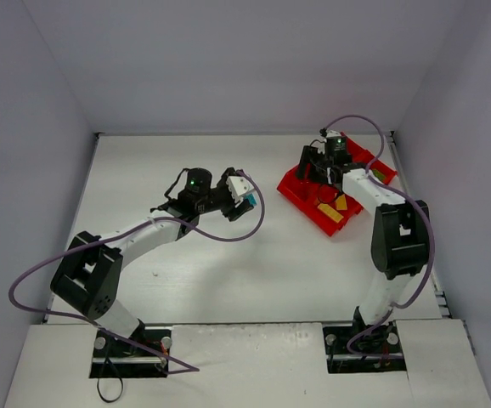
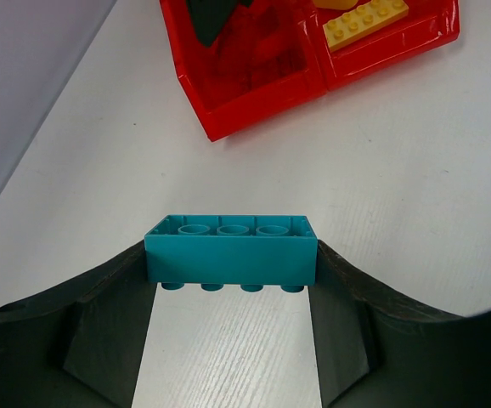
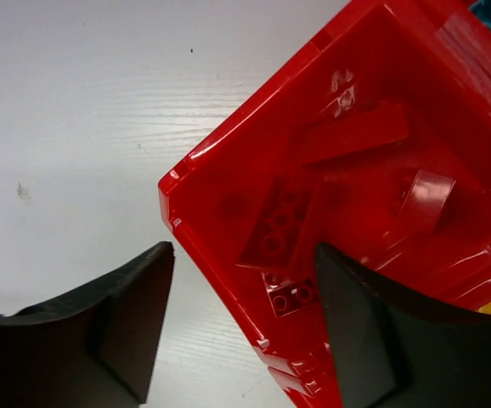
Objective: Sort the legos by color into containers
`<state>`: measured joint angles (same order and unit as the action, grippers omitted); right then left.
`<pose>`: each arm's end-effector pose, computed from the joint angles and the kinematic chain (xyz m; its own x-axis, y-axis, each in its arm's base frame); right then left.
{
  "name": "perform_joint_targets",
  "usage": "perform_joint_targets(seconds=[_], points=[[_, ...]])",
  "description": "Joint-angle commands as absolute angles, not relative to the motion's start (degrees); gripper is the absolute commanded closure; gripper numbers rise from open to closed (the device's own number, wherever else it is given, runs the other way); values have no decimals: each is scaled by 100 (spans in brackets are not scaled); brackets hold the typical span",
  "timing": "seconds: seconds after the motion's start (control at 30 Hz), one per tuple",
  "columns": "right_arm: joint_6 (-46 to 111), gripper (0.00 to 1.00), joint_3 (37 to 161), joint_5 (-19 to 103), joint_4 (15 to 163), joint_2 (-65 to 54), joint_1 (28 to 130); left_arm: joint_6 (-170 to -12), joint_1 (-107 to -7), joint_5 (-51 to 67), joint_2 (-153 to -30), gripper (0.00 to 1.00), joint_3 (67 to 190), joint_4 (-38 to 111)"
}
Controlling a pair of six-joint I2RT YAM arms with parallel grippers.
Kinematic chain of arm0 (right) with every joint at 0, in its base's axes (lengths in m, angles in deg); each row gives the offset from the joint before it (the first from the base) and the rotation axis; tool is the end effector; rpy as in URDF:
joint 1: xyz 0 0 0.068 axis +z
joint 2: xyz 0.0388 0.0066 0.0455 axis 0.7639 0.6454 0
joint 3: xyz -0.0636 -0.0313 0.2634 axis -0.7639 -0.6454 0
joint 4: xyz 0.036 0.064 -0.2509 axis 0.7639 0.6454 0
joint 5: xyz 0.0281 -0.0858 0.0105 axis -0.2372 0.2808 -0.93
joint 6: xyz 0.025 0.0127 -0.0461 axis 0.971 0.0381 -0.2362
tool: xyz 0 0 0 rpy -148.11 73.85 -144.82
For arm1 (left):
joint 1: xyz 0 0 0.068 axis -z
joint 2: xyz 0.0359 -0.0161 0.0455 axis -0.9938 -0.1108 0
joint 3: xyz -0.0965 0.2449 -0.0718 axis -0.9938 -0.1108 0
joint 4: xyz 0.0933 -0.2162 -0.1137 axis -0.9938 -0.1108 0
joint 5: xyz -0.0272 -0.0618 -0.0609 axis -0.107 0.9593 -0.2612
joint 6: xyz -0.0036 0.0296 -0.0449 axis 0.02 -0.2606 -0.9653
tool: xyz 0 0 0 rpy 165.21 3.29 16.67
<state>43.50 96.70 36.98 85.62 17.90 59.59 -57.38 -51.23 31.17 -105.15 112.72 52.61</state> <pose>0.4139 0.0795 0.2439 -0.5570 0.2087 -0.8039 -0.1991 0.9061 0.3732 0.2907 -0.2066 0.2680 0.1303 0.2919 -0.9475 0.9012 0.3636 0.2359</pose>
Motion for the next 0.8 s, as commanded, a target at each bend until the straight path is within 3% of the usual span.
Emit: perform_joint_targets(seconds=[0.0,0.1,0.4,0.77], points=[[4286,34,10031,3816,8346,1681,5965,-5784,-5138,3297,-10429,81,11434,5698],[4242,24,10048,3509,8355,1550,5965,-5784,-5129,3323,-10420,81,11443,5716],[4233,20,10110,400,8136,1215,6184,-5784,-5138,3420,-10403,81,11540,5751],[4338,19,9969,-579,7863,1233,7107,-5837,-5129,3403,-10367,81,11540,5751]])
